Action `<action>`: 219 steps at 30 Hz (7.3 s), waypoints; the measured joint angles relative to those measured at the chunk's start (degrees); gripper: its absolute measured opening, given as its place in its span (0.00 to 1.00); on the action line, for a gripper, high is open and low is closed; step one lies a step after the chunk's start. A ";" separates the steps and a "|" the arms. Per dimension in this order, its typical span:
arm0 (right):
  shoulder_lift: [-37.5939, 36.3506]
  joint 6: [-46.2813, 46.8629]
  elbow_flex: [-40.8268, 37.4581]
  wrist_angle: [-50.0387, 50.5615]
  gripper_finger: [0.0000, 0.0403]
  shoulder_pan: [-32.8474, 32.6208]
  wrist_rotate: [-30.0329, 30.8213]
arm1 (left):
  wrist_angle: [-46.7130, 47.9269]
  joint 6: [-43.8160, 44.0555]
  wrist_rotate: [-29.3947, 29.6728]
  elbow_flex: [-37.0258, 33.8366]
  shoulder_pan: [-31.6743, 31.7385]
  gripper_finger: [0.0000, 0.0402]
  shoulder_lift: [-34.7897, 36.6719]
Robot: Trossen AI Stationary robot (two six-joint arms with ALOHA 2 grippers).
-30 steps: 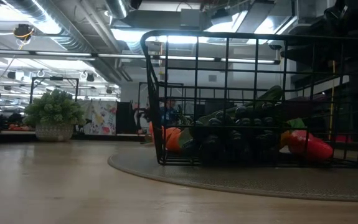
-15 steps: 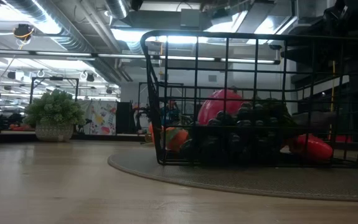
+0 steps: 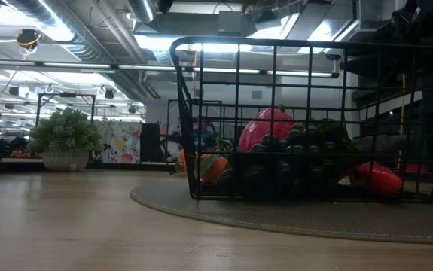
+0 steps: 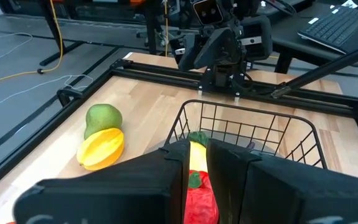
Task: Build produce basket
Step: Put the yellow starfruit into the black wire basket
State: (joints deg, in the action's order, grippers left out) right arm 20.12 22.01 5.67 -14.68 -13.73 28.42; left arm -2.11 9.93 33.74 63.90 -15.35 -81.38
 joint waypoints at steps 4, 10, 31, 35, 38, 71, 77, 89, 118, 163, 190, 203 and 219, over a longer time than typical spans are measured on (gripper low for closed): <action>0.00 0.01 0.00 0.04 0.33 -0.01 0.00 | 0.17 0.00 0.00 0.00 0.00 0.10 0.00; 0.02 0.01 0.00 0.85 0.33 -0.01 0.00 | 0.40 0.01 0.02 0.00 0.00 0.10 0.00; 0.02 0.32 0.00 0.88 0.33 0.01 -0.01 | 32.42 26.42 12.11 -0.04 9.94 0.10 0.00; 0.02 0.03 0.00 0.87 0.33 -0.01 0.23 | 36.59 25.05 11.98 -0.04 12.06 0.10 0.00; 0.02 -1.56 0.00 0.85 0.33 -0.01 2.25 | 40.83 24.44 11.98 -0.06 14.53 0.10 0.00; 0.02 -0.05 0.00 0.81 0.33 -0.01 15.35 | 52.09 17.80 -2.12 -0.11 33.74 0.10 -13.09; 0.00 0.00 0.00 0.83 0.33 -0.01 15.31 | 67.12 27.25 5.31 -0.09 34.82 0.10 -10.47; 0.00 -0.21 0.00 0.89 0.33 -0.01 15.45 | 73.10 28.32 10.41 -0.78 35.05 0.10 2.18; 0.00 0.27 -0.03 1.99 0.33 -0.01 15.50 | -28.68 16.68 -28.11 -40.48 41.85 0.10 5.80; 0.01 0.26 -0.02 2.45 0.33 0.00 15.50 | -16.17 3.86 -24.88 -19.97 38.86 0.40 -19.32; 0.00 0.01 -0.02 2.73 0.33 0.00 15.50 | 2.36 9.40 -36.50 -15.93 35.90 0.39 -4.68; 0.00 0.29 -0.02 2.49 0.33 0.00 15.52 | 20.60 11.29 -36.33 -15.93 32.06 0.39 16.03; -0.01 3.16 0.02 2.39 0.33 0.09 15.50 | 32.97 11.41 -27.75 -17.63 24.35 0.39 25.26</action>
State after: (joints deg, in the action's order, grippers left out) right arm 20.11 25.17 5.69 -12.28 -13.63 43.93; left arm 30.86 21.34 5.99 46.27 8.99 -56.12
